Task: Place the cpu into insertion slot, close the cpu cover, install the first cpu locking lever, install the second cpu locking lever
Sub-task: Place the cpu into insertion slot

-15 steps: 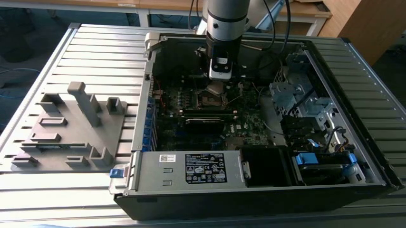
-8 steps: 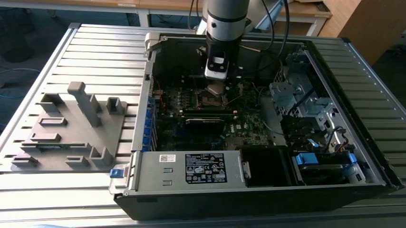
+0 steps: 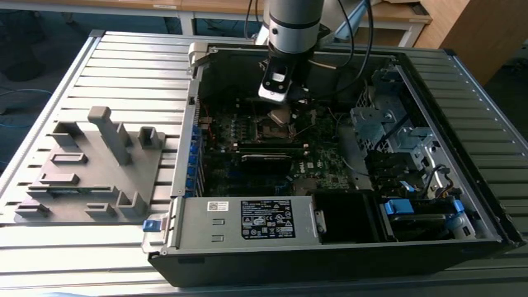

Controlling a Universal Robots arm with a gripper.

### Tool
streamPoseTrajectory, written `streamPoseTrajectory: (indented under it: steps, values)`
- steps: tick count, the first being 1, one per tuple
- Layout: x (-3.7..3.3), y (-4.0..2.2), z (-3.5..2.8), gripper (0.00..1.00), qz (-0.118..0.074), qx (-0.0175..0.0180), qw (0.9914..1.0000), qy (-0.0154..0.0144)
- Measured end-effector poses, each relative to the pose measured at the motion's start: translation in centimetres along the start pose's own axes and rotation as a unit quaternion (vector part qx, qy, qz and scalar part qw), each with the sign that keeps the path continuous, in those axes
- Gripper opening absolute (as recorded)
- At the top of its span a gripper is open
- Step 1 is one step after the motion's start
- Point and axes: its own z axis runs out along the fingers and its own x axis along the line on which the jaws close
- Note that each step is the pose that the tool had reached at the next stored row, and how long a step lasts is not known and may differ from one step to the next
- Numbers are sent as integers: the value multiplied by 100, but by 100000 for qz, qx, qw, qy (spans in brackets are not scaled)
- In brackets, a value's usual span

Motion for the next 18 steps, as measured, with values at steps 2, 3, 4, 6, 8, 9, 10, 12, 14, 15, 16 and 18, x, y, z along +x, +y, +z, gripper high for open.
streamPoseTrajectory:
  steps: [2,3,4,6,8,9,10,12,14,15,16,18]
  values:
    - [0,0,1,54,1791,-12,99984,-166]
    - [0,0,2,54,2691,-15,99963,-249]
    - [0,0,2,54,3586,-22,99935,-334]
    - [0,0,3,54,5457,-30,99850,-507]
    - [0,0,4,54,7234,-43,99736,-673]
    - [0,0,5,54,8096,-48,99669,-753]
    - [0,0,5,54,8963,-53,99594,-833]
    - [0,-1,6,54,10634,-61,99428,-989]
    - [1,-1,7,54,12339,-70,99229,-1151]
    - [1,-2,7,54,13160,-74,99123,-1225]
    - [1,-2,8,54,13981,-84,99009,-1300]
    - [1,-2,9,54,15607,-91,98764,-1454]
